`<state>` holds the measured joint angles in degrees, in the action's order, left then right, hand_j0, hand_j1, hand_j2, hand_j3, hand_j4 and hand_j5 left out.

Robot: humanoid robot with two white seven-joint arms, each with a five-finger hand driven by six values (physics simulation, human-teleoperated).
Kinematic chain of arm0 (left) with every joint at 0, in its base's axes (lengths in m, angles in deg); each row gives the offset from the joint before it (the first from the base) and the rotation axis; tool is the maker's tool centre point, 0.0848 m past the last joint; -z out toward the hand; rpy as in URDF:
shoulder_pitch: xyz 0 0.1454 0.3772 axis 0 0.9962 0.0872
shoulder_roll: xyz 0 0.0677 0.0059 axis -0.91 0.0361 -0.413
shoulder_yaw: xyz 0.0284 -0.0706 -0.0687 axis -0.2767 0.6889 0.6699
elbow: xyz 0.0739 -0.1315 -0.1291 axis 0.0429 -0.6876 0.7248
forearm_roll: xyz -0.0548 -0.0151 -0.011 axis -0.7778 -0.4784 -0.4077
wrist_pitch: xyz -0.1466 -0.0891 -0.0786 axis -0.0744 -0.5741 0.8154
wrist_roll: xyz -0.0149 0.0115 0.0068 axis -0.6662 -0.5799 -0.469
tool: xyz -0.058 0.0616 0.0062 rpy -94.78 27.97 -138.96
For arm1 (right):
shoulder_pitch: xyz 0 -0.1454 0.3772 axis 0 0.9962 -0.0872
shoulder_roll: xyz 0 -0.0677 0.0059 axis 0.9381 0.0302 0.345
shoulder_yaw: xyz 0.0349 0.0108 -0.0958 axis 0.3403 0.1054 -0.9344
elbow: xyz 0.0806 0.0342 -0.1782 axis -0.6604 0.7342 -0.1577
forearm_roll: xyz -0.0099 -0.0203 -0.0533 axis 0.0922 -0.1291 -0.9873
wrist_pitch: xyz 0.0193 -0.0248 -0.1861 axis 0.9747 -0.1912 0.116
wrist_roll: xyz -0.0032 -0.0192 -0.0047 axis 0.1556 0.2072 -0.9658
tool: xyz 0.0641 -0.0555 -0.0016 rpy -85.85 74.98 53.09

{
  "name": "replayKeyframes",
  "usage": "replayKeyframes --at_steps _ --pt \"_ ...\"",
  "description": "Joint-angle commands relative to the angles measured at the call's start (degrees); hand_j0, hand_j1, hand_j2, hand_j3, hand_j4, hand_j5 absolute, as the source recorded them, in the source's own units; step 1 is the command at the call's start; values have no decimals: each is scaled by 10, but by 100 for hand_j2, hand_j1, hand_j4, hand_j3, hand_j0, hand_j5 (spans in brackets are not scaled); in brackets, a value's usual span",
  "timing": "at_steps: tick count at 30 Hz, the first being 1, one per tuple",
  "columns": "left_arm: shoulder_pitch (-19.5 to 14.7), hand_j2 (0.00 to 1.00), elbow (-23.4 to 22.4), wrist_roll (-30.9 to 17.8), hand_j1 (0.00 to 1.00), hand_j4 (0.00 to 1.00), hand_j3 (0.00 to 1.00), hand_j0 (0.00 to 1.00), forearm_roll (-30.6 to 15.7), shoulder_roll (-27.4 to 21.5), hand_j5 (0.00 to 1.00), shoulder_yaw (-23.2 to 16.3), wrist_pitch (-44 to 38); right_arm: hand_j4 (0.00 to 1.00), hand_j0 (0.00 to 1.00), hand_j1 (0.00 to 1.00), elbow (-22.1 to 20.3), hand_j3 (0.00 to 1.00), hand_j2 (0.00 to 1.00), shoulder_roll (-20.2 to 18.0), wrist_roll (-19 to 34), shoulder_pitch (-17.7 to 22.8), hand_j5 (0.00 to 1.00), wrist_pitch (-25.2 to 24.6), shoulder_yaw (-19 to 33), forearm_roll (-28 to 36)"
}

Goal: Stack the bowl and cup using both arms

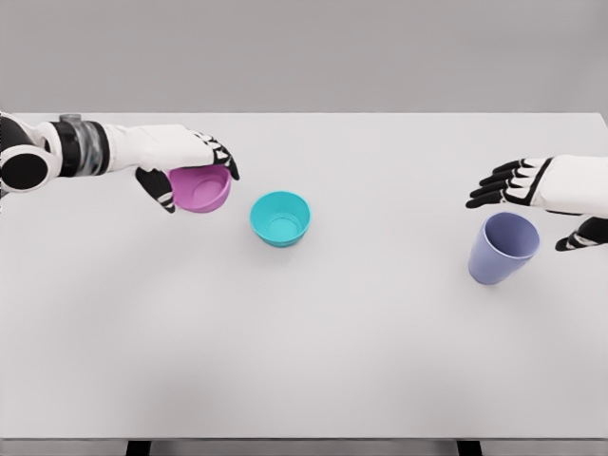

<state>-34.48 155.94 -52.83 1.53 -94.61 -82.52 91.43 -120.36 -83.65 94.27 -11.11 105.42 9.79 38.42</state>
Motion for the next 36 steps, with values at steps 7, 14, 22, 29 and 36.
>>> replayKeyframes --at_steps 7,14,22,29,36 --pt "0 75 10 0 75 75 75 75 5 41 75 0 0 100 100 100 0 100 100 2 0 -1 100 -2 -10 -1" --pt "1 75 29 0 75 75 75 75 17 58 75 -1 -1 100 100 100 0 100 100 3 0 -1 100 -2 -23 -5" --pt "1 75 28 0 75 75 75 75 43 90 75 -7 -18 100 100 100 0 100 100 3 0 -2 100 -2 -26 -11" --pt "3 75 28 0 75 75 75 75 61 108 75 -9 -25 100 100 100 0 100 100 5 0 -2 100 -2 -35 -16" --pt "6 75 27 0 75 75 75 75 75 116 75 -16 -25 100 100 100 0 100 100 22 0 -6 100 -2 -40 -36"
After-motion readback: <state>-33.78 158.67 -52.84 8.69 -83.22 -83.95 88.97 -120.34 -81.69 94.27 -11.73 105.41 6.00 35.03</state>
